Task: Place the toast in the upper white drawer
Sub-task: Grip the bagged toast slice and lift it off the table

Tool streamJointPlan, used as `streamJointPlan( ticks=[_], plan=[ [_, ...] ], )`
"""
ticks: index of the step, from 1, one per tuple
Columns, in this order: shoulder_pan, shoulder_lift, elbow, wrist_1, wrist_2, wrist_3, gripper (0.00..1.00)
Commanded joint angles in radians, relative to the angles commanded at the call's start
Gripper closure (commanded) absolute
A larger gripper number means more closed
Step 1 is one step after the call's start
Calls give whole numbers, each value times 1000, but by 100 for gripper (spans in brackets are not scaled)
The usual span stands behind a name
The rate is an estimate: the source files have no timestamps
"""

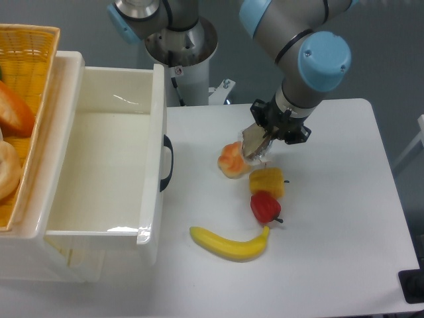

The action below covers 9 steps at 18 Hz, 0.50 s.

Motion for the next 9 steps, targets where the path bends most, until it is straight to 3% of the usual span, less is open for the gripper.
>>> streamJointPlan(
  ticks=[9],
  plan=[
    [0, 3, 12, -26, 12, -2, 80]
  ],
)
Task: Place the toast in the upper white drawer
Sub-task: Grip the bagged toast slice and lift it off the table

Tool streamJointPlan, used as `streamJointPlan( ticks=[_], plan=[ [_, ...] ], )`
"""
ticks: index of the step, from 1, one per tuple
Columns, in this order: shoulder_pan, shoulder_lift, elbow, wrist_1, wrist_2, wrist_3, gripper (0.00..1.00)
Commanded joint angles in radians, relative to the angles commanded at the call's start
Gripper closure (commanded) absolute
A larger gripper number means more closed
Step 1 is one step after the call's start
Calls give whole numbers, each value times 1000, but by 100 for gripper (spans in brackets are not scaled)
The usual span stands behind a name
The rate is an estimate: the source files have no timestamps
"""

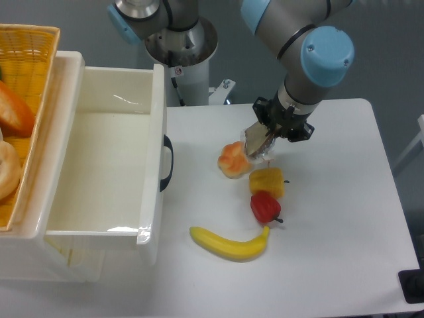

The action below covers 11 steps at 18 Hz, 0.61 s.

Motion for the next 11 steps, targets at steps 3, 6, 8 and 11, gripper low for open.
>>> streamJointPlan(
  ticks=[3, 6, 8, 11],
  plan=[
    [-3, 24, 15, -46, 41, -2, 80],
    [-6, 31, 22, -97, 83, -29, 80],
    [-11, 35, 23, -121, 83, -58, 80],
    [-14, 60, 47, -178, 83, -83, 80]
  ],
)
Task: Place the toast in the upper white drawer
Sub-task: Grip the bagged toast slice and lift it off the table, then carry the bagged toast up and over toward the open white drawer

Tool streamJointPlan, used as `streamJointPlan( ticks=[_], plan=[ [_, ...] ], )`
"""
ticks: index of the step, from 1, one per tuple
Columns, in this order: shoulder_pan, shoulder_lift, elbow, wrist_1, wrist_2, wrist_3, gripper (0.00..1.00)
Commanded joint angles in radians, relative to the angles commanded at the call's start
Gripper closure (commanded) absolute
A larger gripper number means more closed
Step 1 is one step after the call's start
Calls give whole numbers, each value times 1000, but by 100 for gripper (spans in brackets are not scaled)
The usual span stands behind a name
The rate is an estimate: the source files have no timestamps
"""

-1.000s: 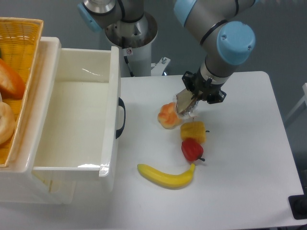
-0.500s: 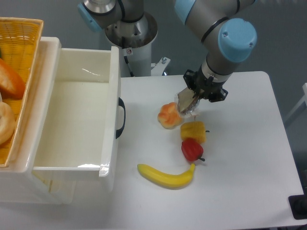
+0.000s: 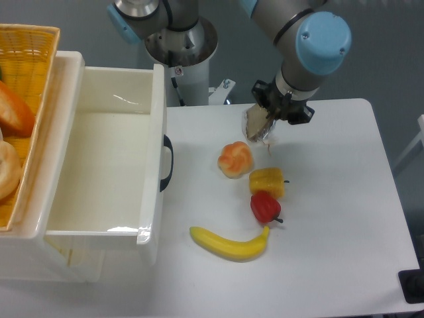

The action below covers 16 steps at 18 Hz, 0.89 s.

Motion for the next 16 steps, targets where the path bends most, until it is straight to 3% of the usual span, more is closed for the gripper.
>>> streamJointPlan(
  ticks=[10, 16],
  plan=[
    [-67, 147, 18, -249, -21, -78, 80],
    [-77, 189, 43, -301, -86, -83, 80]
  ],
)
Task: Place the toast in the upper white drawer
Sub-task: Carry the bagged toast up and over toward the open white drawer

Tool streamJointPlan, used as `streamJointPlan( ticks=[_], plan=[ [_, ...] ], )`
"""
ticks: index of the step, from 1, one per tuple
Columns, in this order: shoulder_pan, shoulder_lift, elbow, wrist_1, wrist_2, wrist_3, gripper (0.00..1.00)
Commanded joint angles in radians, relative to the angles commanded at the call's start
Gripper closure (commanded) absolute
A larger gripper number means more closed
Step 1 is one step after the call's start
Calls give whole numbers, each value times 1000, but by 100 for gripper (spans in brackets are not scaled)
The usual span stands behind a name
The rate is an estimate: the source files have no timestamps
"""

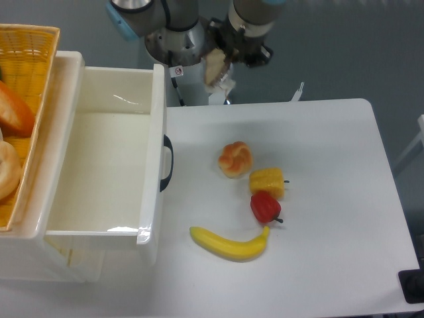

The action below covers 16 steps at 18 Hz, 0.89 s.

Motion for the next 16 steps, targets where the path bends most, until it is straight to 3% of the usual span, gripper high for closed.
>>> streamJointPlan(
  ticks=[6, 16],
  plan=[
    [-2, 21, 38, -23, -95, -2, 80],
    [-28, 37, 46, -23, -186, -2, 80]
  ],
)
